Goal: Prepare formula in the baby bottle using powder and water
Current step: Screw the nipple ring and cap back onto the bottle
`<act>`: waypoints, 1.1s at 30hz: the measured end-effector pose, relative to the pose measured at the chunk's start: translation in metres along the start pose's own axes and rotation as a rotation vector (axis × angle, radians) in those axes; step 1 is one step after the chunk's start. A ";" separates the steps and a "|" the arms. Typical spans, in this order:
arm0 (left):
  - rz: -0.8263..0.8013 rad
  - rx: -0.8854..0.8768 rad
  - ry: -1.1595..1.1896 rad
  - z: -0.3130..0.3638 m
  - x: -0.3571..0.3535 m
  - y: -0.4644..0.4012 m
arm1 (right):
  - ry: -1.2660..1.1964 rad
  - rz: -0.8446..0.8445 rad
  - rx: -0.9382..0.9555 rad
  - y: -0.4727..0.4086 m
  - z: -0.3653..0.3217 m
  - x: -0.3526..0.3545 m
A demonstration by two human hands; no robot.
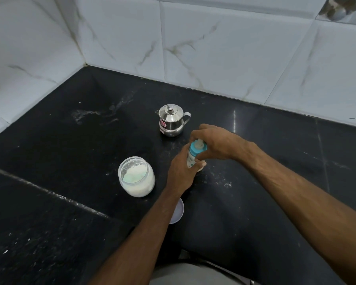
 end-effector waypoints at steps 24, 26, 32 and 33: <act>-0.013 -0.040 0.004 0.008 0.002 0.000 | -0.051 0.046 -0.053 0.002 0.017 -0.004; -0.012 -0.046 0.017 0.008 0.002 0.001 | -0.008 0.067 -0.072 0.003 0.019 -0.006; 0.001 -0.031 -0.029 0.005 0.001 -0.001 | -0.130 -0.001 0.057 0.008 0.018 -0.005; 0.002 -0.026 -0.043 0.004 0.001 -0.002 | -0.142 0.006 0.070 0.007 0.018 -0.007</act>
Point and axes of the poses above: each hand's wrist, its own y-axis away from the middle knuckle, its own x-axis out of the back of the hand, z = x × y, the point moved 8 cm from there along -y, towards the middle knuckle, and after that the axes turned 1 degree about -x, right-handed, at the moved point
